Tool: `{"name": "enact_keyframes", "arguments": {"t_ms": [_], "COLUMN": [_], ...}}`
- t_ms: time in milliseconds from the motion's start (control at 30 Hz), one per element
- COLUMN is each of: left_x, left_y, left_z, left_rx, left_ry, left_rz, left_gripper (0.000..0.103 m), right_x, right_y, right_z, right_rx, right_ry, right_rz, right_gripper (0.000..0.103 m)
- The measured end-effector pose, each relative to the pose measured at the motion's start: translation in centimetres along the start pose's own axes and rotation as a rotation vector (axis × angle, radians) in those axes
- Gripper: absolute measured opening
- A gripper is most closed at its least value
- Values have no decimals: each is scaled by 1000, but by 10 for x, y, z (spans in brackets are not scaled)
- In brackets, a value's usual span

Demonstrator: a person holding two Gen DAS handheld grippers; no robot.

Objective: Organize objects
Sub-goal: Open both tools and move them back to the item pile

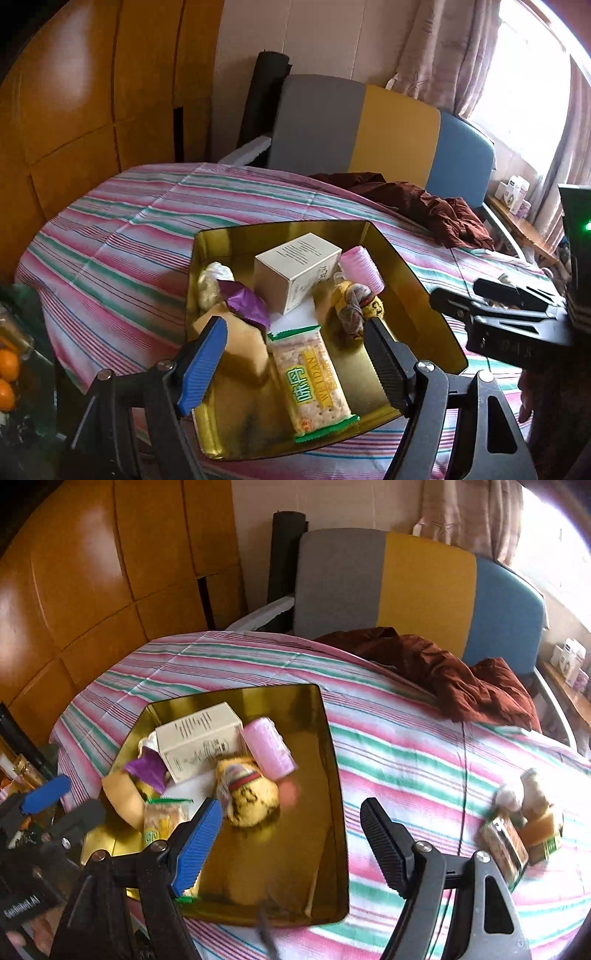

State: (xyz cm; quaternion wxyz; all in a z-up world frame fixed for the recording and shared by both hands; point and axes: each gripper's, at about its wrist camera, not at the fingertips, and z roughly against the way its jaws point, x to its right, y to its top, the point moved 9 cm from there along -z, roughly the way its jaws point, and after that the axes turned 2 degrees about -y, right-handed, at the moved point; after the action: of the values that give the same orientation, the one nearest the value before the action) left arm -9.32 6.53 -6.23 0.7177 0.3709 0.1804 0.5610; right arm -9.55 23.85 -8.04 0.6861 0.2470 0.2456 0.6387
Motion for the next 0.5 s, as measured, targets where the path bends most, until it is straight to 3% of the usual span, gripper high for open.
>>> {"name": "enact_keyframes", "arguments": {"t_ms": [500], "left_x": [24], "left_y": [-9], "left_z": [14], "left_rx": [26], "left_ry": [11], "left_rz": [-98], "left_gripper": [79], "right_x": [17], "right_y": [-29], "right_z": [18], "right_rx": [17], "right_ry": [-51], "right_rz": [-19], "right_gripper": [79]}}
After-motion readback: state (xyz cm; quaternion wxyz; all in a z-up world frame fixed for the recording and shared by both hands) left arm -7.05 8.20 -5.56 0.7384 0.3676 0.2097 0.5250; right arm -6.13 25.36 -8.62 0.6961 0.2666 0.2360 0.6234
